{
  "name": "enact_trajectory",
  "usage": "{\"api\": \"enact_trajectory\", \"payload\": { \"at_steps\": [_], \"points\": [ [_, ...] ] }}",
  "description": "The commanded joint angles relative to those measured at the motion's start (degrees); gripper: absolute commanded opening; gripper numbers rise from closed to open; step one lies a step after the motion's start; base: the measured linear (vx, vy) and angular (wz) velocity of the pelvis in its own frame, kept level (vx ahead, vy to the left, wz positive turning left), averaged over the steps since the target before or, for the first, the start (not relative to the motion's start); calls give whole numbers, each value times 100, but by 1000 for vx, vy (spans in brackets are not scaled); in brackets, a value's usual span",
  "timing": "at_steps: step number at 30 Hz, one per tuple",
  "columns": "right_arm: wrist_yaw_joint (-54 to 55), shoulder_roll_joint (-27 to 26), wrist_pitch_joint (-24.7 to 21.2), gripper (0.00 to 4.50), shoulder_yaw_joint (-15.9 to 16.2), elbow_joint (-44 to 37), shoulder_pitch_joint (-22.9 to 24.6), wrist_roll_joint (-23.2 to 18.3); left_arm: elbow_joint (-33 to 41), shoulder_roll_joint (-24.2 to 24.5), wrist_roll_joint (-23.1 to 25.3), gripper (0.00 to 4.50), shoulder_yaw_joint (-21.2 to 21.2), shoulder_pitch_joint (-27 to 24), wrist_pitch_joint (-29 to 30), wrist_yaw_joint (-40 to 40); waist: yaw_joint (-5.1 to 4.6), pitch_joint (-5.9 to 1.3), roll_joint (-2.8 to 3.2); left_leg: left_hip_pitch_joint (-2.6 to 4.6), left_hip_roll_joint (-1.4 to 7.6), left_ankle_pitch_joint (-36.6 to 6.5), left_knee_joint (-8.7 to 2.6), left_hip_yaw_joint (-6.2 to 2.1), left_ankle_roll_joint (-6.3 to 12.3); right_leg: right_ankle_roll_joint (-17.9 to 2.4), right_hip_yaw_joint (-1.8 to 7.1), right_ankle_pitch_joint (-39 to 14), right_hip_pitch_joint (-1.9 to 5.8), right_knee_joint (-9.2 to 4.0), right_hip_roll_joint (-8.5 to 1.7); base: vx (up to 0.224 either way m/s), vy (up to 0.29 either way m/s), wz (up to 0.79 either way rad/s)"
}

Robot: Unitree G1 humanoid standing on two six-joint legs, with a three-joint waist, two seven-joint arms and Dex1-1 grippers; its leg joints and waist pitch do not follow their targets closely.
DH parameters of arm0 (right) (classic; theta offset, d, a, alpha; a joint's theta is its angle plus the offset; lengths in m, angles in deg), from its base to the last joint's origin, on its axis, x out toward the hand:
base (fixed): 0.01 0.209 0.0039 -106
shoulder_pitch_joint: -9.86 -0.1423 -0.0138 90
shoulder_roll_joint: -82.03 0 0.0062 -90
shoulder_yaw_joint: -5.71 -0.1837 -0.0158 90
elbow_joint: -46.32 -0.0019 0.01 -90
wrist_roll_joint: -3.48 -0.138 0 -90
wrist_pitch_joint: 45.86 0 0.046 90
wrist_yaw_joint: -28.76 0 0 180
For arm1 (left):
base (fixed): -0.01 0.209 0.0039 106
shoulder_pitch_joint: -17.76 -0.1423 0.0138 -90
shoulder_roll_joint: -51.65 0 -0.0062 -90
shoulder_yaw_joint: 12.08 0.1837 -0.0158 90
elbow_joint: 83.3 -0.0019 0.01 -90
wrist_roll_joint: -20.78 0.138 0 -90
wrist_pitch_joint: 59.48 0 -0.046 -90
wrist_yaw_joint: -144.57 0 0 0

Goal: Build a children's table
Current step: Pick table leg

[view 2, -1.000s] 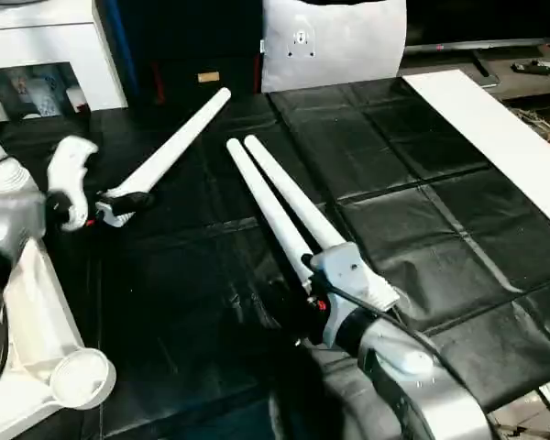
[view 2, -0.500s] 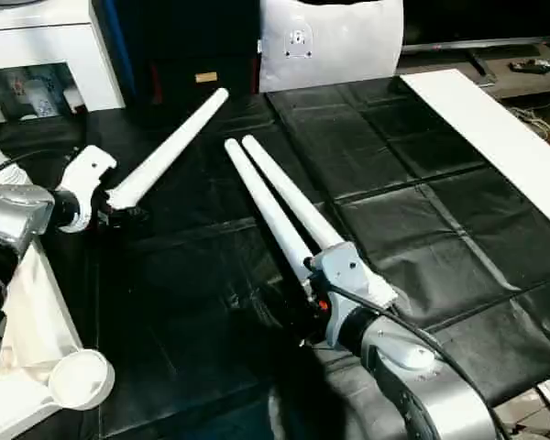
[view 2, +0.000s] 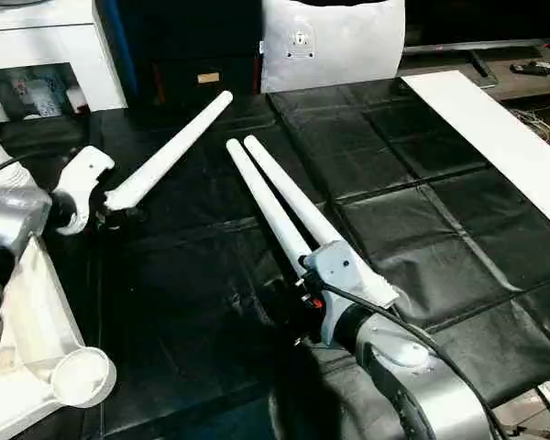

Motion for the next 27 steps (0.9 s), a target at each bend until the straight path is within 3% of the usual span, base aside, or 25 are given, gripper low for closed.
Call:
{"api": "enact_trajectory", "payload": {
  "at_steps": [1,6,7,8,10,12,13,14,15,16,17,20,21,22,25,27],
  "points": [
    [112,-66,183,450,-69,120,-14,82,720,37,-324,304,-331,-266,293,96,39,-576,141,291,544,-725,-323,-199,264,-1871,263,1468,244,-265,-664,0,0,0],
    [248,-295,361,450,-125,288,-73,48,2809,-221,-1067,303,-1005,-1292,1078,337,63,-640,94,283,543,-638,-296,-155,266,-1927,241,1372,232,-257,-635,0,0,0],
    [266,-313,404,450,-112,308,-76,64,3135,-278,-1172,303,-1091,-1454,1209,397,86,-661,121,290,565,-628,-279,-169,244,-1936,234,1381,243,-223,-656,0,0,0],
    [251,-368,451,450,-98,344,-90,31,3634,-397,-1253,303,-1197,-1711,1277,581,109,-684,85,284,548,-597,-268,-148,264,-1914,233,1326,240,-236,-641,0,0,0],
    [256,-477,522,450,-94,425,-121,-19,4339,-580,-1386,303,-1323,-2079,1358,814,136,-672,106,277,547,-739,-269,-136,223,-1840,240,1129,220,-260,-631,0,0,0],
    [303,-602,652,450,-108,558,-168,-36,4973,-779,-1449,303,-1425,-2413,1347,1083,162,-659,48,266,554,-1092,-292,-122,71,-1721,254,517,210,-300,-640,0,0,0],
    [336,-713,827,450,-140,711,-254,-51,5594,-925,-1585,302,-1439,-2726,1349,1188,175,-648,49,288,565,-1350,-303,-101,-67,-1630,260,117,170,-335,-623,0,0,0],
    [337,-718,832,450,-143,716,-258,-53,5612,-931,-1589,302,-1439,-2735,1348,1192,174,-647,61,297,583,-1514,-308,-109,-159,-1599,260,-84,165,-335,-634,0,0,0],
    [354,-816,888,450,-208,805,-333,-120,5891,-1028,-1638,302,-1449,-2859,1328,1273,170,-636,33,293,554,-1713,-334,-99,-311,-1457,256,-497,156,-361,-593,0,0,0],
    [351,-884,909,450,-280,852,-402,-194,6043,-1063,-1655,302,-1425,-2918,1288,1273,179,-648,46,303,553,-1792,-336,-101,-377,-1393,258,-625,151,-369,-594,0,0,0],
    [347,-1004,928,450,-416,931,-525,-340,6284,-1118,-1673,302,-1380,-3009,1235,1280,185,-637,42,328,546,-2011,-348,-103,-473,-1253,267,-907,94,-397,-575,-55,10,-3],
    [193,-1227,944,450,-792,1183,-904,-826,6929,-1280,-1569,301,-1165,-3235,1229,1470,184,-624,23,324,540,-2384,-367,-137,-655,-1001,271,-1474,48,-443,-588,-58,12,-4],
    [96,-1230,938,450,-847,1245,-1007,-935,7048,-1314,-1488,301,-1036,-3278,1157,1497,212,-625,-37,377,545,-2511,-361,-117,-693,-888,275,-1636,-3,-478,-573,-51,12,0],
    [-50,-1265,906,450,-958,1339,-1181,-1146,7249,-1394,-1342,301,-842,-3355,1084,1631,237,-616,-11,391,533,-2553,-340,-111,-725,-827,298,-1733,-38,-506,-594,-51,12,0],
    [-200,-1332,800,450,-1117,1432,-1407,-1504,7448,-1482,-1104,301,-597,-3455,965,1831,224,-596,-34,392,515,-2934,-369,-150,-844,-652,295,-2238,-39,-555,-599,-18,3,1],
    [-248,-1431,568,450,-1304,1501,-1638,-1950,7533,-1543,-783,301,-325,-3546,704,2008,199,-632,-47,352,508,-2806,-392,-174,-841,-552,275,-2156,-5,-539,-587,0,0,0]
  ]
}}
